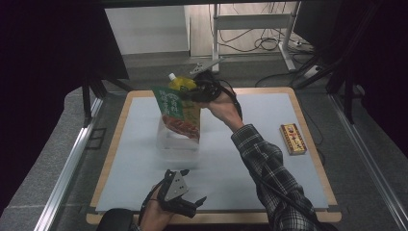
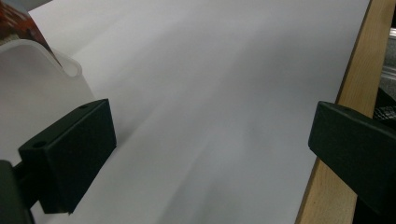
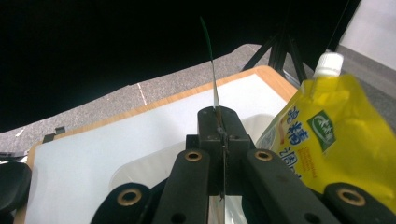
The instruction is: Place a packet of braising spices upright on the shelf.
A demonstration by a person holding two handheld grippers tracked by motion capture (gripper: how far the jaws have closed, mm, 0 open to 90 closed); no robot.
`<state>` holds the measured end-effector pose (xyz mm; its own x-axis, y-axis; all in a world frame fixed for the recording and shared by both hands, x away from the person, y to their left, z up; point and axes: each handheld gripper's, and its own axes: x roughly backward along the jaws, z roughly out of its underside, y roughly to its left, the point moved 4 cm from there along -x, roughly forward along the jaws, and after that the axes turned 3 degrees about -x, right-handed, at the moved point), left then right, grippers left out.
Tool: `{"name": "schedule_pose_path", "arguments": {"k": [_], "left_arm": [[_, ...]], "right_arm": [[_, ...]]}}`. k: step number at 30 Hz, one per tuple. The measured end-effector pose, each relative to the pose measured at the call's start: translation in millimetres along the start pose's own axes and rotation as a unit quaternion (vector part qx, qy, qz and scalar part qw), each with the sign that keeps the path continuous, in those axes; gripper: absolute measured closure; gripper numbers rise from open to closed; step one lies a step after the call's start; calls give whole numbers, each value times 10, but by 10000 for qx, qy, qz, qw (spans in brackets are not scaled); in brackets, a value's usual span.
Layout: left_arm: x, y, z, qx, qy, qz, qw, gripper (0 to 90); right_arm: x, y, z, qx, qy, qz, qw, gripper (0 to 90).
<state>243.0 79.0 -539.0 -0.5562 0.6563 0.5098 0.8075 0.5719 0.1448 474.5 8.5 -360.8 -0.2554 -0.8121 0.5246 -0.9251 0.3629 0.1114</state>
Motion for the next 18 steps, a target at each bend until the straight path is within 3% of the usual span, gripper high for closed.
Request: {"name": "schedule_pose_path", "arguments": {"k": [9,18], "left_arm": [[-6,-4,3,-5,22,5,10000,7],[-10,-4,6,-17,38,1,10000,7]], "right_arm": [[-53,-82,117,-172,-84,-79,9998,886],[-64,-119,153,-135,7,87,9999,860]]}}
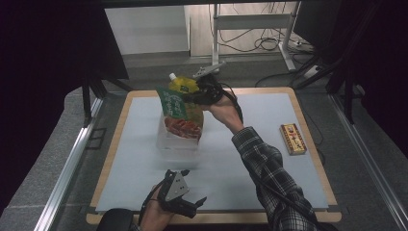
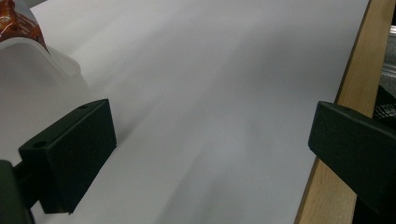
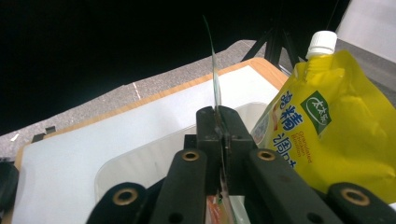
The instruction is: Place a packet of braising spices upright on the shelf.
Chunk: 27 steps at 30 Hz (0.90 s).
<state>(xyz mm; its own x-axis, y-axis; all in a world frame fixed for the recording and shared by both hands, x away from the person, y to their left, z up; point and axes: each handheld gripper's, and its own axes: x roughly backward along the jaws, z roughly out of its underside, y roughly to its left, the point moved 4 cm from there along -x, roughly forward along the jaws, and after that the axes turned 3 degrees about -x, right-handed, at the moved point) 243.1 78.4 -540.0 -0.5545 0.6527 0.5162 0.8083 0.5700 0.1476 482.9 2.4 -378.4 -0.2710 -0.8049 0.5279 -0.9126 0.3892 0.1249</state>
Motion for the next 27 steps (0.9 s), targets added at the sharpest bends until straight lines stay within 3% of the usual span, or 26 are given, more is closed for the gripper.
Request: {"name": "schedule_pose_path", "arguments": {"k": [4,11,18,27], "left_arm": [[-1,-2,0,-5,5,6,10000,7],[-10,-13,1,-17,28,11,10000,7],[-15,-17,1,-15,26,19,10000,7],[-14,-16,3,-2,29,14,10000,6]], "right_arm": [[22,6,-9,111,-6,26,9999,720],[93,-65,30,259,-53,380,9989,467],[167,-129,109,240,-39,599,9979,344],[261,-175,187,78,-101,801,9967,258]]}}
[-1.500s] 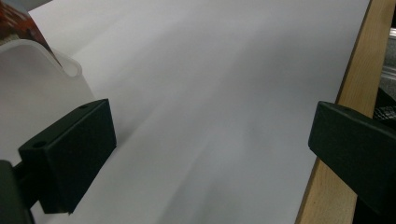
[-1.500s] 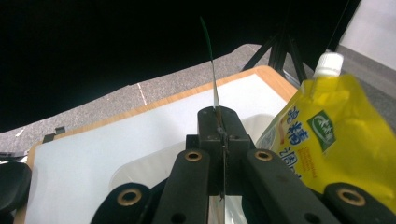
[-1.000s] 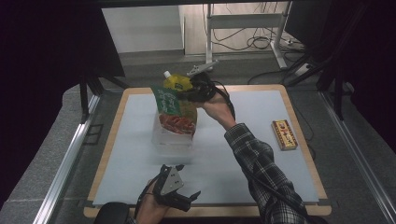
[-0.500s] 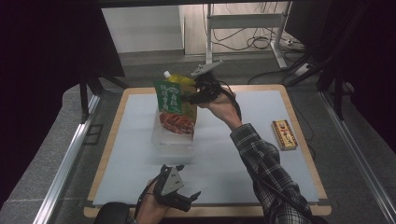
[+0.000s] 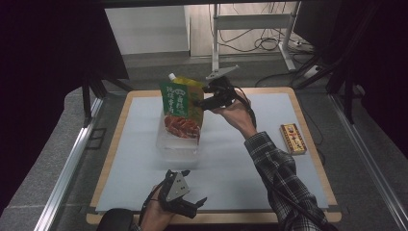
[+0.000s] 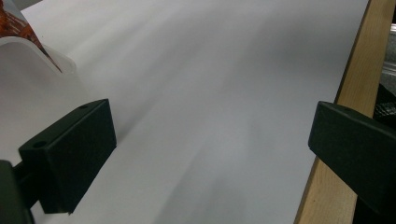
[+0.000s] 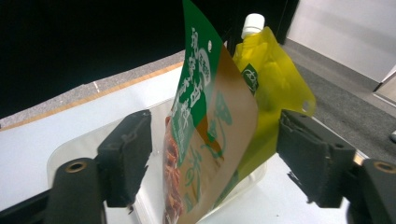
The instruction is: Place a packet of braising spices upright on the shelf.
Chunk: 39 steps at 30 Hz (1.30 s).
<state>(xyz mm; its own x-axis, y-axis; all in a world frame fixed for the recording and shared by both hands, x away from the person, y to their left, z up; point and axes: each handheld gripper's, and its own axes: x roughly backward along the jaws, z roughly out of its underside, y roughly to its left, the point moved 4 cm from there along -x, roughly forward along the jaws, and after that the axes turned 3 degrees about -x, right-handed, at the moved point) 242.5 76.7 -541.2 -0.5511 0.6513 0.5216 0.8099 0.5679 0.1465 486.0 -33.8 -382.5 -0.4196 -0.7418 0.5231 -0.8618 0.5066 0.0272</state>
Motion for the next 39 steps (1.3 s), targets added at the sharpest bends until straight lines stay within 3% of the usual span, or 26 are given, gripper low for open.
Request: {"name": "schedule_pose_path", "arguments": {"k": [8,16,33,39], "left_arm": [[-4,0,2,3,5,0,10000,6],[-8,1,3,4,3,2,10000,6],[-9,2,4,5,-1,-2,10000,7],[-9,9,8,3,0,0,10000,6]], "right_arm": [[83,-46,81,-144,-89,4,9999,172],[154,-65,189,-61,-59,123,9999,46],[271,-54,374,21,100,133,9999,17],[289,-47,433,-76,143,89,9998,14]]}}
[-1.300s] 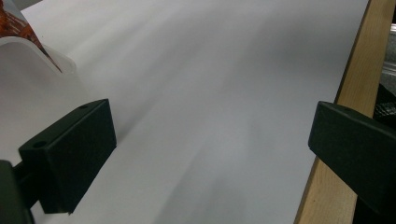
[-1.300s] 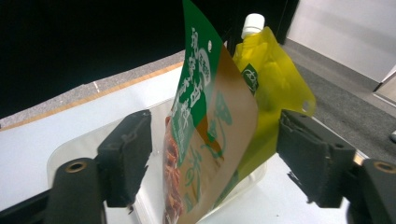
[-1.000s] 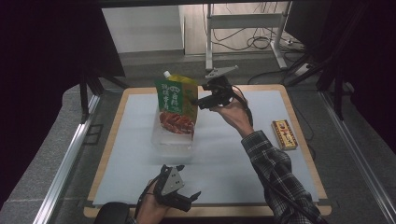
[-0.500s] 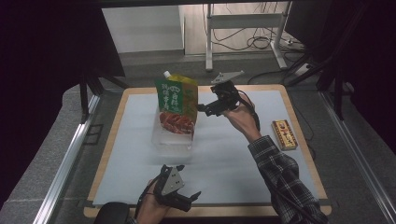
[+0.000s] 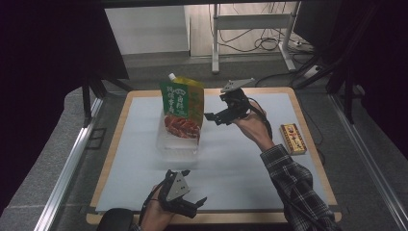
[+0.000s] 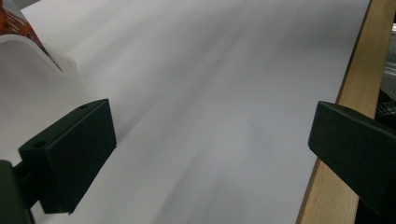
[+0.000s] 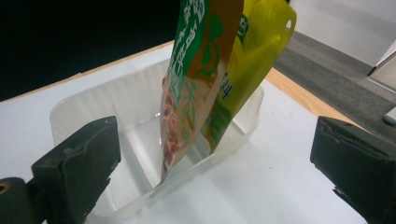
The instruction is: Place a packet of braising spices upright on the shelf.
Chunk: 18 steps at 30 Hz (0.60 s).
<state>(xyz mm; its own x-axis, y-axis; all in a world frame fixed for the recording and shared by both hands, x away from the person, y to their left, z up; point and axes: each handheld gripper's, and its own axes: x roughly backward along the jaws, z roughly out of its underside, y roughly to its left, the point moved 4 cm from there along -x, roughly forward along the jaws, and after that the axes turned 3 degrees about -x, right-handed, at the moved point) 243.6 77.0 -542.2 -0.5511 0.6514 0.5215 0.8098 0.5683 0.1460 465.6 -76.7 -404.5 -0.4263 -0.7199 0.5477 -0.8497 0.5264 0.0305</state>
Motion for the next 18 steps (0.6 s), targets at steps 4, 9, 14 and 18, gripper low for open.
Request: {"name": "schedule_pose_path", "arguments": {"k": [4,9,14,18], "left_arm": [[1,2,-1,5,-7,-4,10000,7],[-1,-1,-1,5,-2,-3,10000,7],[1,-6,-3,5,-7,-8,10000,7],[5,-9,-7,7,-51,29,10000,6]], "right_arm": [[1,8,31,16,-4,-2,10000,13],[24,19,75,46,-34,-6,10000,12],[89,15,121,96,-35,-18,9999,13],[154,-2,174,90,-56,40,9999,13]]}}
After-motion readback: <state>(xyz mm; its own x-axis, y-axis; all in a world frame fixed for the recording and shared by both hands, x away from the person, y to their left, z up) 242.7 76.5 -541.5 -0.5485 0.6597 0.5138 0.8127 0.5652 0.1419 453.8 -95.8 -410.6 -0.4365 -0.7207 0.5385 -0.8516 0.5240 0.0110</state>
